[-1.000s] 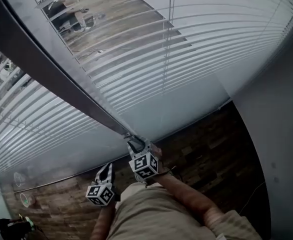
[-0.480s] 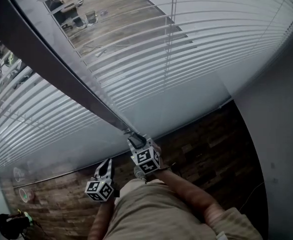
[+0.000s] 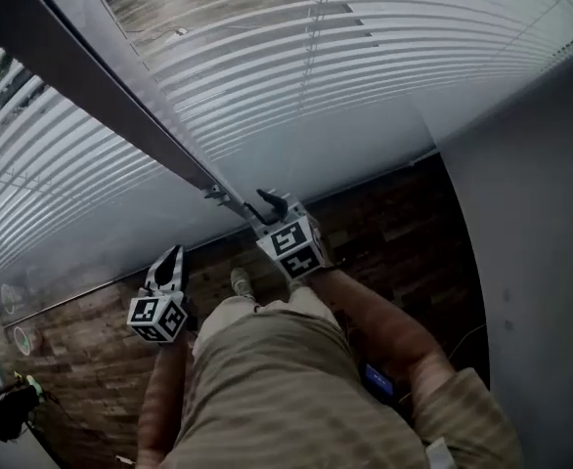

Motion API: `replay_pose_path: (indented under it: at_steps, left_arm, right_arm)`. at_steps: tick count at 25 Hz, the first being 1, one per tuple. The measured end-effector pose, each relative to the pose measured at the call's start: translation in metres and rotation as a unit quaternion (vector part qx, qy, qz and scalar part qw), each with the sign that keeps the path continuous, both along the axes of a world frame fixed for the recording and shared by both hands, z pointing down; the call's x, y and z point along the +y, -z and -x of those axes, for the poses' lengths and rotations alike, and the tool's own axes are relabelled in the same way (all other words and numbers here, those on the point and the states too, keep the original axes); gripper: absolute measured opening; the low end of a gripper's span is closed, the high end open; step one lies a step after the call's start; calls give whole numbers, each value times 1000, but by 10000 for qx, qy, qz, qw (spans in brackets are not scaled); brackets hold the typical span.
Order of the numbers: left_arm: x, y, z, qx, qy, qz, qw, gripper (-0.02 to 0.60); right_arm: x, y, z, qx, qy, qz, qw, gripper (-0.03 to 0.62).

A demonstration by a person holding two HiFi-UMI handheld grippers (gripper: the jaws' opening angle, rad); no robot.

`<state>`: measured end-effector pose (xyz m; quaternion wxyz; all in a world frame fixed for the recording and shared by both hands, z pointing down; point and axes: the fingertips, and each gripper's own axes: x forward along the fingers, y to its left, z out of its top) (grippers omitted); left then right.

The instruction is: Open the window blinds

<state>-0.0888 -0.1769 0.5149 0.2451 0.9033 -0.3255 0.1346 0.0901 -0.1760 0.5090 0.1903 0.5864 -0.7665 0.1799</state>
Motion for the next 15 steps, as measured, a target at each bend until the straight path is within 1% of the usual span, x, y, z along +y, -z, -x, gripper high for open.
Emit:
replay_pose_path:
  at_steps: [4,9,12,15]
  left_arm:
    - [-1,-10,-3,-28,80,15,10000,12]
    - [21,-54,-11,-146,147,25,9998,12]
    - [40,-53,-16,-137,247,35,9996,12]
    - [49,-54,-17,-111,344,87,9993,12]
  right_arm:
    - [8,-18,-12,-14,20,187,9998,144]
    - [34,-61,-23,23,228,324,9992,143]
    - [49,-56,-29,63,349,328,9988,143]
    - [48,-51,-30,41,431,308,9986,143]
